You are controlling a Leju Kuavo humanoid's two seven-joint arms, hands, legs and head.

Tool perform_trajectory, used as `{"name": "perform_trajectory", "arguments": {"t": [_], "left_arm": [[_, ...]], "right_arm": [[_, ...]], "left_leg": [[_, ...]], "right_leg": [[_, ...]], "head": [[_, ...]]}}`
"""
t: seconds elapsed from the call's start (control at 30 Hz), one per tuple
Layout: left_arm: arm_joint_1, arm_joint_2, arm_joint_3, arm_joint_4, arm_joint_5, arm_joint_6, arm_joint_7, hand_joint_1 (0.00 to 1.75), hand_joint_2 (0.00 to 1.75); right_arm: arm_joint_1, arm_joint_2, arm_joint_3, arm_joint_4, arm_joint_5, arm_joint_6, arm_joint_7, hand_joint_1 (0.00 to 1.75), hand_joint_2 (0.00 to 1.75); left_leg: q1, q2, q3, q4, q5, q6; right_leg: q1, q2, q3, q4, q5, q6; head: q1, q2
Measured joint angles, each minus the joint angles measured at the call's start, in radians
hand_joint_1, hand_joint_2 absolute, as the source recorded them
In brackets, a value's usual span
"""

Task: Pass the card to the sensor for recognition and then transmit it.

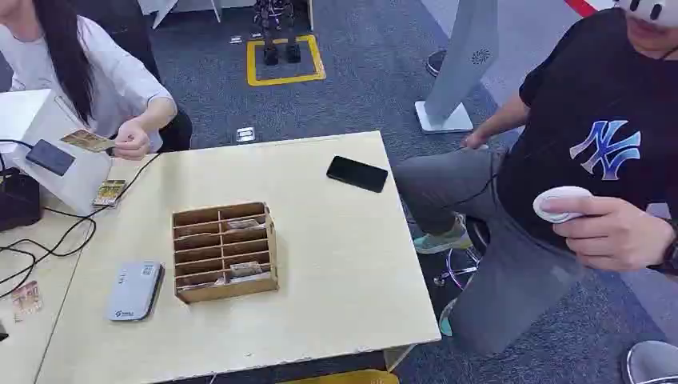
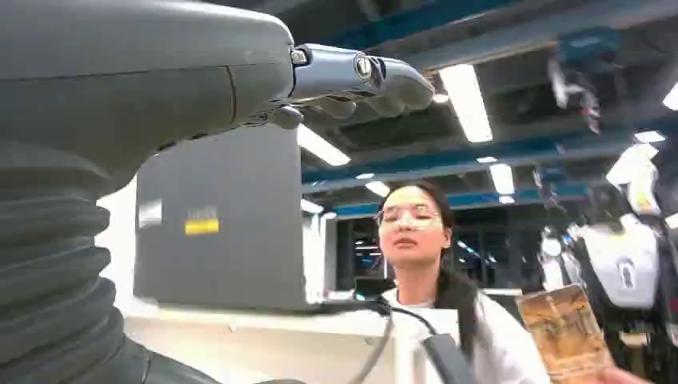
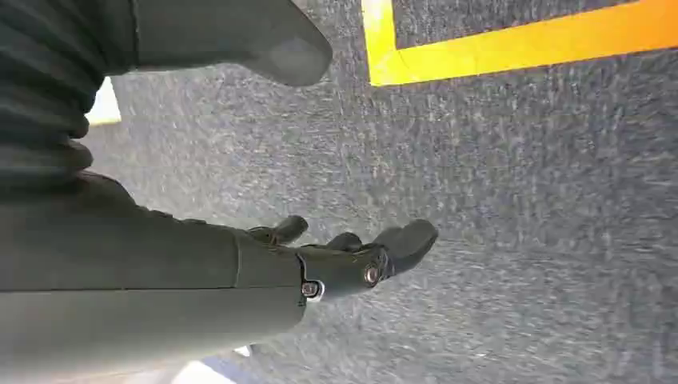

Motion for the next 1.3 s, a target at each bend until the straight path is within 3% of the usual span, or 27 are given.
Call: {"name": "perform_trajectory", "arguments": {"t": [0.2, 0.53, 0.93, 0.97, 1.0, 1.17, 1.3], "left_arm": [[-0.146, -0.116, -0.148, 0.184, -0.04, 0.087, 0.018, 0.0, 1.75], [-0.317, -0.27, -0.24, 0.413, -0.159, 0.246, 0.089, 0.0, 1.75], [-0.368, -0.325, -0.257, 0.498, -0.169, 0.254, 0.09, 0.0, 1.75], [-0.371, -0.328, -0.257, 0.505, -0.167, 0.253, 0.09, 0.24, 1.75], [-0.373, -0.331, -0.257, 0.51, -0.163, 0.251, 0.09, 1.75, 1.75], [-0.38, -0.334, -0.257, 0.531, -0.092, 0.193, 0.077, 1.75, 1.75], [-0.381, -0.331, -0.257, 0.547, -0.085, 0.184, 0.068, 1.75, 1.75]], "right_arm": [[-0.009, 0.002, 0.016, -0.001, 0.018, 0.014, 0.015, 0.0, 1.75], [-0.009, 0.006, 0.042, -0.001, 0.047, 0.018, -0.003, 0.0, 1.75], [-0.008, 0.006, 0.049, -0.001, 0.047, 0.018, -0.001, 0.0, 1.75], [-0.008, 0.006, 0.05, 0.0, 0.047, 0.019, 0.008, 0.0, 1.75], [-0.008, 0.006, 0.05, 0.0, 0.047, 0.019, 0.014, 0.0, 1.75], [-0.007, 0.006, 0.054, 0.0, 0.046, 0.022, 0.027, 0.0, 1.75], [-0.005, 0.006, 0.056, 0.0, 0.046, 0.022, 0.024, 0.0, 1.75]], "left_leg": [[0.0, 0.0, 0.0, 0.0, 0.001, 0.0], [-0.002, 0.001, -0.001, 0.0, 0.001, 0.001], [-0.002, 0.003, 0.0, 0.0, 0.001, 0.001], [-0.002, 0.003, -0.001, 0.0, 0.001, 0.001], [-0.002, 0.003, 0.0, 0.0, 0.001, 0.001], [-0.002, 0.004, -0.001, 0.0, 0.001, 0.001], [-0.002, 0.004, -0.001, 0.0, 0.001, 0.001]], "right_leg": [[0.0, 0.002, 0.001, 0.0, 0.002, 0.001], [-0.002, 0.002, 0.0, 0.0, 0.003, 0.002], [-0.002, 0.005, -0.001, 0.0, 0.002, 0.002], [-0.002, 0.005, -0.001, 0.0, 0.002, 0.002], [-0.002, 0.005, -0.001, 0.0, 0.002, 0.002], [-0.002, 0.005, -0.001, 0.0, 0.002, 0.002], [-0.002, 0.005, -0.001, 0.0, 0.002, 0.002]], "head": [[0.001, 0.0], [0.0, 0.0], [0.0, 0.0], [0.0, 0.0], [0.0, 0.0], [0.0, 0.0], [0.0, 0.0]]}}
